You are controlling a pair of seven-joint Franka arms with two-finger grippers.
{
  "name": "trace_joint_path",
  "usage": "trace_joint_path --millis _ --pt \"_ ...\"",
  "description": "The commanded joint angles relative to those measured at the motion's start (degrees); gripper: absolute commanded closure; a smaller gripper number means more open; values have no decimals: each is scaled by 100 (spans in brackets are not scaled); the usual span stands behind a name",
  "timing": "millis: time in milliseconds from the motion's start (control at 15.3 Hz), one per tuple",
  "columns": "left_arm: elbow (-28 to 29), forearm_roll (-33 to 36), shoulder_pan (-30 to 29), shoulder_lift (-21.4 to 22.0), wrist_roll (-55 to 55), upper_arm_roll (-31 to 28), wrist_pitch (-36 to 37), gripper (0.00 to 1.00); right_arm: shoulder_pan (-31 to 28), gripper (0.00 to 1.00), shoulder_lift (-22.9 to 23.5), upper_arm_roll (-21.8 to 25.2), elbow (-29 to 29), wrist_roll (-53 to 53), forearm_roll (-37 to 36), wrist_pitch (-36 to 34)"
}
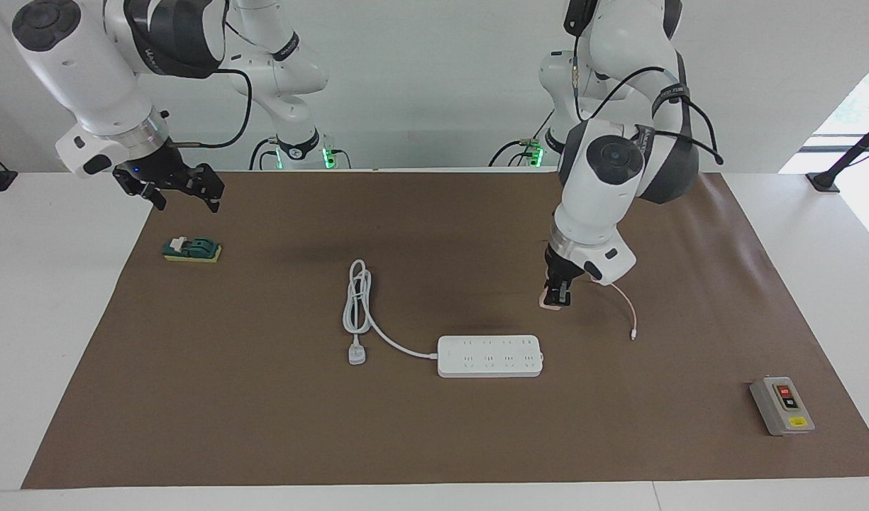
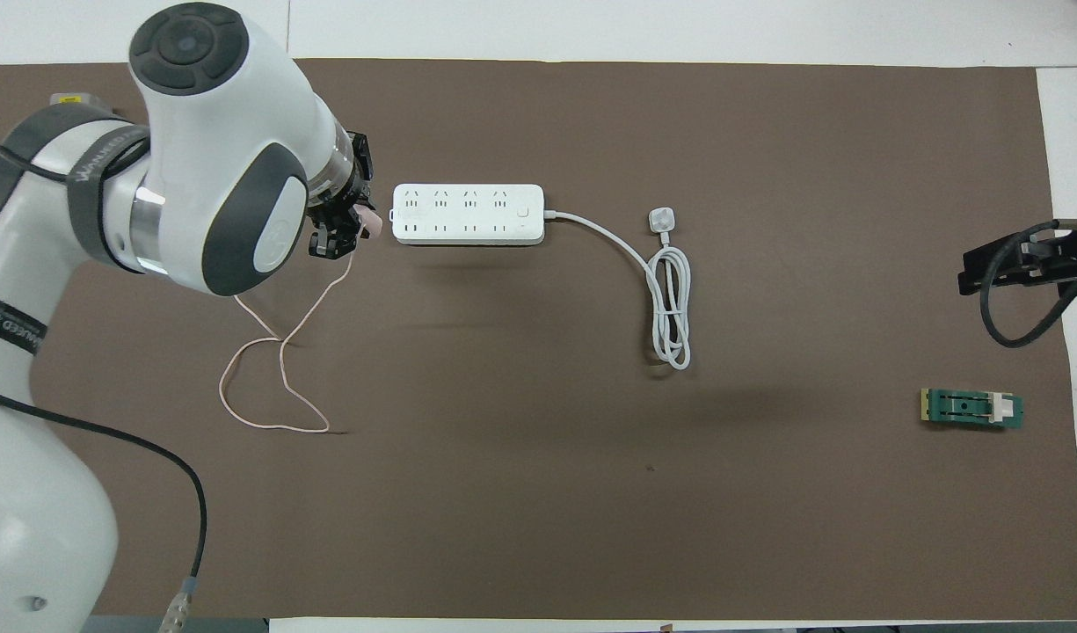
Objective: Plug charger into power strip
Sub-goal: 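Push the charger prongs into the end socket with the left gripper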
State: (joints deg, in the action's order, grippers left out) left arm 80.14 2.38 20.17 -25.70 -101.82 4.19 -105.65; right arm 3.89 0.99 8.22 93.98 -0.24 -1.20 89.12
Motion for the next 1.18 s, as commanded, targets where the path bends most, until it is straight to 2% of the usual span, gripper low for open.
trace_joint_path --millis 0,327,524,851,1113 --pt "-805 306 215 -776 -628 -129 -87 100 6 0 -11 66 -73 -108 14 -115" --pt "-904 439 268 -971 -840 -129 -272 100 59 0 -99 40 -12 -117 14 -123" --pt "-737 483 268 -954 -840 -129 -403 100 59 0 -125 40 -12 -108 14 -123" --pt "229 492 250 -463 -919 -191 -1035 100 50 0 -125 40 -12 -108 14 -123" --pt "397 492 268 -453 -989 -191 -1045 100 42 0 -125 40 -12 -108 14 -123"
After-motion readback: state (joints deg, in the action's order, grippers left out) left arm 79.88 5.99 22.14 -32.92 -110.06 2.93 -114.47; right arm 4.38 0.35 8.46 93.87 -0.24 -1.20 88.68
